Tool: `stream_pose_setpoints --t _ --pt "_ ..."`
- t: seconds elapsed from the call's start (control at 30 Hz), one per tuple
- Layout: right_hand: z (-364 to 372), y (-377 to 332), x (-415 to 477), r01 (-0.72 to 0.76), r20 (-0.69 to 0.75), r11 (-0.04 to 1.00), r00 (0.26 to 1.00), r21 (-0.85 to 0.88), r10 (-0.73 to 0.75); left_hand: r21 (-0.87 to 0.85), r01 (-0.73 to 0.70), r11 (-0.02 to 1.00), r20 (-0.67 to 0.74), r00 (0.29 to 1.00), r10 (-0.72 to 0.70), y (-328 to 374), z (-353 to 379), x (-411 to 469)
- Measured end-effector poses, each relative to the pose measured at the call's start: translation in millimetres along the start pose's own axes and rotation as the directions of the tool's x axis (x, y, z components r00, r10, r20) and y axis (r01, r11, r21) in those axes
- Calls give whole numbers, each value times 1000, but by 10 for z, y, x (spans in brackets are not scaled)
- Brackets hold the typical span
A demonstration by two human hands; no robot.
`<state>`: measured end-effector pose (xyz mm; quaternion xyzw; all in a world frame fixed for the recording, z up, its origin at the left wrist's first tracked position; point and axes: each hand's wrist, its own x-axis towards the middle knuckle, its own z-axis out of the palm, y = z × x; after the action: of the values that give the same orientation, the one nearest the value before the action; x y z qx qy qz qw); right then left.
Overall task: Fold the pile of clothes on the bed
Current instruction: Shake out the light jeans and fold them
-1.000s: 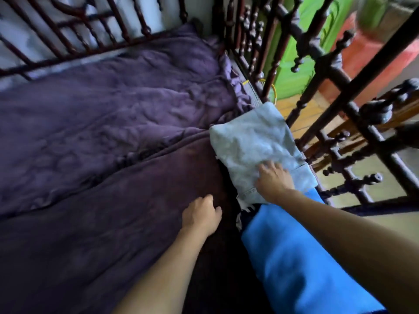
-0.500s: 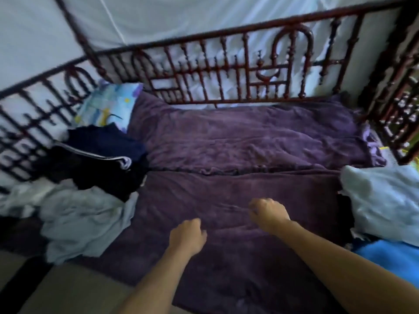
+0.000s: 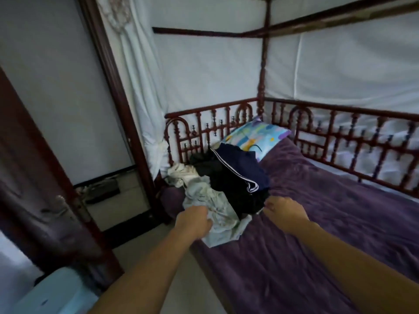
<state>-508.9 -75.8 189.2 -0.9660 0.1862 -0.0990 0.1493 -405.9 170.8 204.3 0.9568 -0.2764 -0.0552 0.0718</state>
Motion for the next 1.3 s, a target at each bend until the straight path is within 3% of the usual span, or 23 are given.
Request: stream_pose_setpoints --t 0.3,0.67,0.93,1.3 --pt "396 -401 1438 106 16 994 994 -26 -106 -11 102 995 3 995 -102 -806 -265 911" --pt "1506 -690 2519 101 329 995 940 -9 -93 24 215 976 171 961 -216 -1816 114 1810" --pt "2495 -738 3162 -107 443 993 889 -43 115 10 71 997 308 949 -71 -2621 622 3008" --pt "3399 -505 3515 -448 584 889 697 -97 415 -69 -50 996 496 865 78 -2885 1226 4349"
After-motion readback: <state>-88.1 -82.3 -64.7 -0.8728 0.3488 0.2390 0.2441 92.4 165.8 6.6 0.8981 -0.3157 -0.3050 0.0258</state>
